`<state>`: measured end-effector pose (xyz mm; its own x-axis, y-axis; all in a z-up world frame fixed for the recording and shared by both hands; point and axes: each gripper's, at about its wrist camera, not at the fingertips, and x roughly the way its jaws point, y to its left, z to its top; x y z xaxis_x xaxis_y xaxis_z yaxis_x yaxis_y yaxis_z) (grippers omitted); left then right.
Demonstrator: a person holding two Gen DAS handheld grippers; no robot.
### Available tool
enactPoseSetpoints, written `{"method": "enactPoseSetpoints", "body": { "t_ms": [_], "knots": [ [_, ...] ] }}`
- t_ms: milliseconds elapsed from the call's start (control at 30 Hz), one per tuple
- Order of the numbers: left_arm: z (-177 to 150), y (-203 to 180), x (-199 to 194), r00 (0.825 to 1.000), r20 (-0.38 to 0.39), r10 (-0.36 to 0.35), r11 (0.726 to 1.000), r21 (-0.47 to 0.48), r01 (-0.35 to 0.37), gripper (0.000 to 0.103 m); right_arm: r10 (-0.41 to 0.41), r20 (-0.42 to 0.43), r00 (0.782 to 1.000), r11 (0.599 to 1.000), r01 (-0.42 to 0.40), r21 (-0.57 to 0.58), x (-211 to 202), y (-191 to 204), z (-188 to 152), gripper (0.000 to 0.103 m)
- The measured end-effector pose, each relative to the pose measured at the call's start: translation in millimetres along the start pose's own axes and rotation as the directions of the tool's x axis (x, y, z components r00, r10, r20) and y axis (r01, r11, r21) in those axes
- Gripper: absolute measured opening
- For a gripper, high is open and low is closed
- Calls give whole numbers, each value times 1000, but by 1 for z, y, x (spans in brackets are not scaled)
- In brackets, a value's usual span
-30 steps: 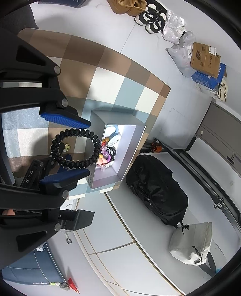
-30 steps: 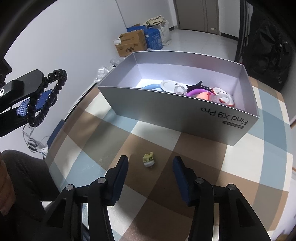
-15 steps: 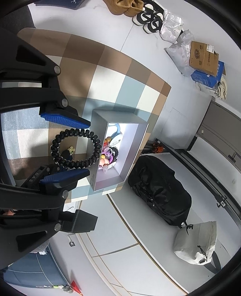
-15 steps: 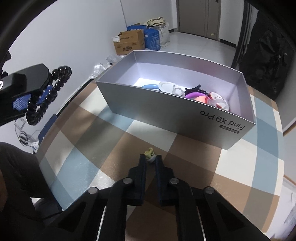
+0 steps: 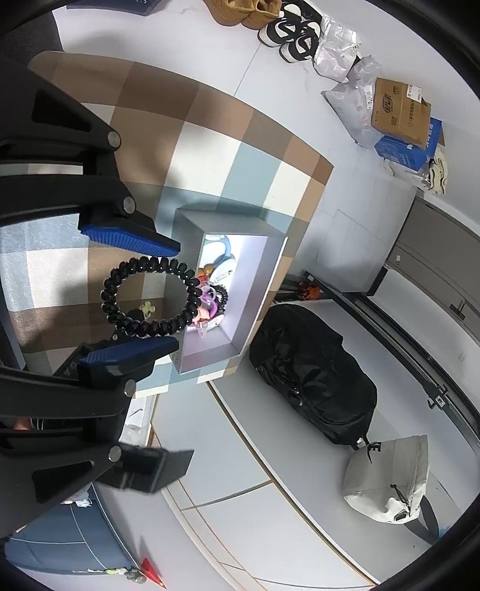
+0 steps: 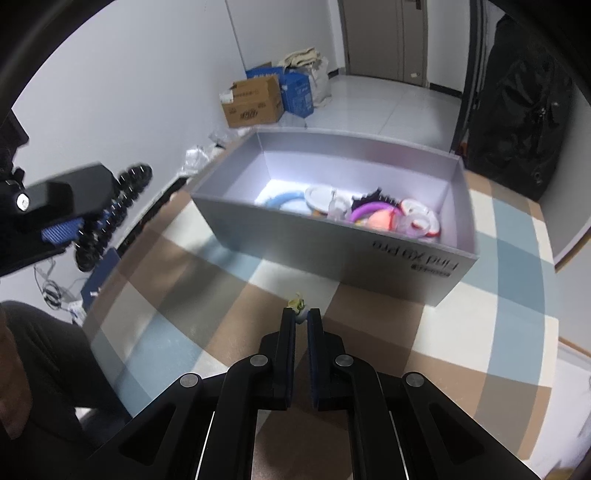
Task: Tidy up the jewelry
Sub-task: 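Carry both items into the silver box and open both tools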
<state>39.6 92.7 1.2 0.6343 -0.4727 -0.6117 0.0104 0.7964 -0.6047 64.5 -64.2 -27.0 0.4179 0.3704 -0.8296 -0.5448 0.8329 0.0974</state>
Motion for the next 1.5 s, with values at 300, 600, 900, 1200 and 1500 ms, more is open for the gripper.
{"method": "enactPoseSetpoints", "body": {
  "t_ms": [300, 600, 900, 1200, 1500],
  "knots": [
    [4, -9, 4, 999, 34, 3, 1000, 12, -3, 39, 52, 112, 992, 998, -54, 19, -27, -6, 13, 6],
    [10, -13, 16, 999, 49, 21, 1000, 17, -22, 39, 100, 201, 974, 992, -112, 49, -52, -20, 26, 6],
    [22, -26, 30, 994, 80, 76, 994, 74, -82, 39, 123, 252, 960, 985, -149, 87, -53, -37, 40, 6],
    [35, -26, 56, 995, 28, 97, 992, 74, -99, 39, 141, 259, 956, 976, -178, 124, -39, -56, 51, 6],
    [39, -29, 69, 994, 8, 112, 988, 103, -112, 39, 159, 272, 949, 970, -202, 137, -36, -69, 60, 6]
  ]
}}
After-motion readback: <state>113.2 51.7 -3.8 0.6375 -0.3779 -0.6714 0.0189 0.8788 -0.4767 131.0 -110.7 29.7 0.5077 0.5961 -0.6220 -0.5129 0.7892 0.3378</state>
